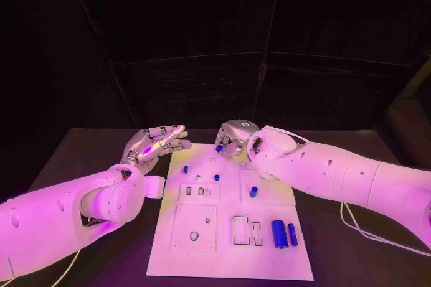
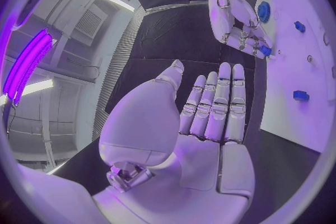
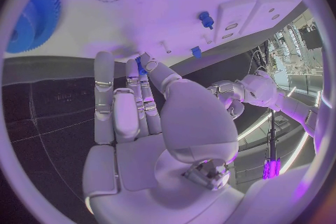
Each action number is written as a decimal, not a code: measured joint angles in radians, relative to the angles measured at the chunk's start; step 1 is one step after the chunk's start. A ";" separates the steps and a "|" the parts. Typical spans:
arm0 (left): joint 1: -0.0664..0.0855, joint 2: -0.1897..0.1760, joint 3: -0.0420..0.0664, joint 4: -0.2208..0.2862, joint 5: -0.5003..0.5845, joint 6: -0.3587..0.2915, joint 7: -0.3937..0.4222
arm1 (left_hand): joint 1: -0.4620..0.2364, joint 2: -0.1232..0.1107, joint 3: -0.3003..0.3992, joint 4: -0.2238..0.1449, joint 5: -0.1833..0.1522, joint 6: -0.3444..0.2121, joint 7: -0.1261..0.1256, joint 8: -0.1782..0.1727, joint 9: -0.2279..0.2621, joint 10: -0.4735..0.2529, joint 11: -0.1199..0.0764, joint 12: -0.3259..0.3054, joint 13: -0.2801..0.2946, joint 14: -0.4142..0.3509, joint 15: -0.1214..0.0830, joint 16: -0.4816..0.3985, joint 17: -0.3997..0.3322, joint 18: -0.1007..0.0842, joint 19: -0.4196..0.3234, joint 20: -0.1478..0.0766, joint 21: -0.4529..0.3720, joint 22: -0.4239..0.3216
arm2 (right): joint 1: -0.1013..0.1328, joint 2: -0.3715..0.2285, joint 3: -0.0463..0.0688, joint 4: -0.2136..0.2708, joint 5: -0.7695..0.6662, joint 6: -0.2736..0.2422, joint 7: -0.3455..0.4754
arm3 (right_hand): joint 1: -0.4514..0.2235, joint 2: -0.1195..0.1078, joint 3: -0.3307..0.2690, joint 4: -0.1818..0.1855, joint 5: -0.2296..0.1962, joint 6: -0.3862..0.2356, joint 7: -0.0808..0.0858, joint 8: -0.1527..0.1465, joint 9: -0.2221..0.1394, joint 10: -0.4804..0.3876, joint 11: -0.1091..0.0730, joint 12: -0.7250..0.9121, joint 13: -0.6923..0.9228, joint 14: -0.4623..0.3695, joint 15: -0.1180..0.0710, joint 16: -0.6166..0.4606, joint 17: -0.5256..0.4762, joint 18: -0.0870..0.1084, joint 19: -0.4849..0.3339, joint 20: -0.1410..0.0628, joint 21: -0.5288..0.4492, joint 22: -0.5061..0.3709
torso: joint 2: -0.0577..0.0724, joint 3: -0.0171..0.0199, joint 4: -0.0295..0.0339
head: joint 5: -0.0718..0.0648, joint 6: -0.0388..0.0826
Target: Assemble the parts on the task board
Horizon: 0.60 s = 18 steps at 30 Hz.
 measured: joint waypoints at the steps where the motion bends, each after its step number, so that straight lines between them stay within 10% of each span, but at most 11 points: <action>1: 0.000 0.000 0.000 0.000 0.000 0.000 0.000 | 0.000 0.000 0.000 0.000 0.000 0.000 0.000 0.000 0.000 0.000 0.000 0.000 0.000 0.000 0.000 0.000 0.000 0.000 0.000 0.000 0.000 0.000 | 0.001 0.002 0.000 -0.002 0.000 0.000 0.000 | 0.000 0.000 0.000 0.000 0.000 0.000 0.000 0.000 0.000 -0.002 0.002 0.000 0.000 0.000 0.000 0.000 0.000 0.000 0.000 0.000 0.000 0.000 | 0.000 -0.0001 -0.0001 | 0.000 0.000; 18: 0.002 0.000 0.000 -0.001 0.000 0.001 -0.003 | 0.000 0.000 0.000 0.000 0.000 0.000 0.000 0.000 0.000 0.000 0.000 0.000 0.000 0.000 0.000 -0.004 0.000 0.000 0.000 0.000 0.000 -0.001 | 0.002 0.027 0.000 -0.021 0.003 0.008 -0.002 | -0.002 -0.017 0.022 0.022 -0.004 0.001 -0.001 0.000 0.000 -0.020 0.012 -0.009 0.000 0.000 0.000 0.000 -0.001 0.000 -0.014 0.007 0.000 -0.001 | 0.003 0.0001 0.0003 | 0.002 -0.005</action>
